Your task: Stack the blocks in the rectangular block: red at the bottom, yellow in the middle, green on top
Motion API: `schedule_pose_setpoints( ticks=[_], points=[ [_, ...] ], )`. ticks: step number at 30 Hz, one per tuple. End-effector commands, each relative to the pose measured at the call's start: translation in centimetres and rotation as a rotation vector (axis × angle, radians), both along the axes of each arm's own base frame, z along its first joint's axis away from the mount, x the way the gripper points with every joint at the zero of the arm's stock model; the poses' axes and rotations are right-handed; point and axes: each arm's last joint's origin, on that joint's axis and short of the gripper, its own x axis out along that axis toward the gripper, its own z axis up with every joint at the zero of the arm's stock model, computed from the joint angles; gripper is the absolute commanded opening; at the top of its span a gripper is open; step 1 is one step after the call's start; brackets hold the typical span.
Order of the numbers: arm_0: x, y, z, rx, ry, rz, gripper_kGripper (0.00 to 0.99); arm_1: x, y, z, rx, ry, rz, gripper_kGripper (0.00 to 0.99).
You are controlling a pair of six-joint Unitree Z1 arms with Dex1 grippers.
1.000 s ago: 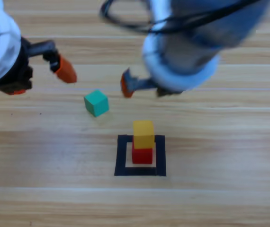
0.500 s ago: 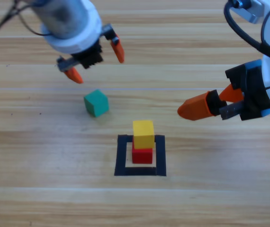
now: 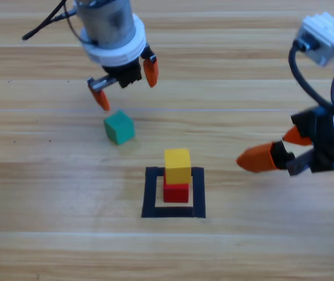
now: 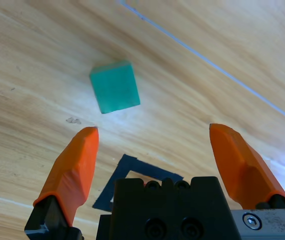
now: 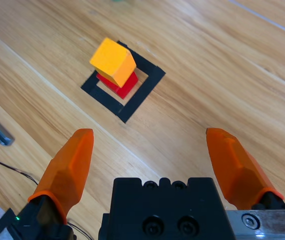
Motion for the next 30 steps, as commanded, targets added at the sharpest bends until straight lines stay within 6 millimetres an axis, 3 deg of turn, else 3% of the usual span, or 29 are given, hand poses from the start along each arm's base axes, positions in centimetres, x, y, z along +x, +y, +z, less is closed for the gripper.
schedule_pose_setpoints(
  ticks=[1, 13, 30],
  points=[
    [2.7, 0.7, -4.4, 0.063, 0.086, 0.074, 0.934, -0.2, -1.2, -1.7, 0.036, -0.017, 0.005, 0.99],
    [3.1, 1.6, -6.3, 0.064, 0.161, 0.095, 0.934, -1.0, -2.1, -1.0, 0.056, -0.038, 0.01, 0.99],
    [3.2, 0.9, -8.6, 0.063, 0.207, 0.145, 0.937, -1.1, -2.3, -0.9, 0.058, -0.046, 0.013, 0.99]
  ],
)
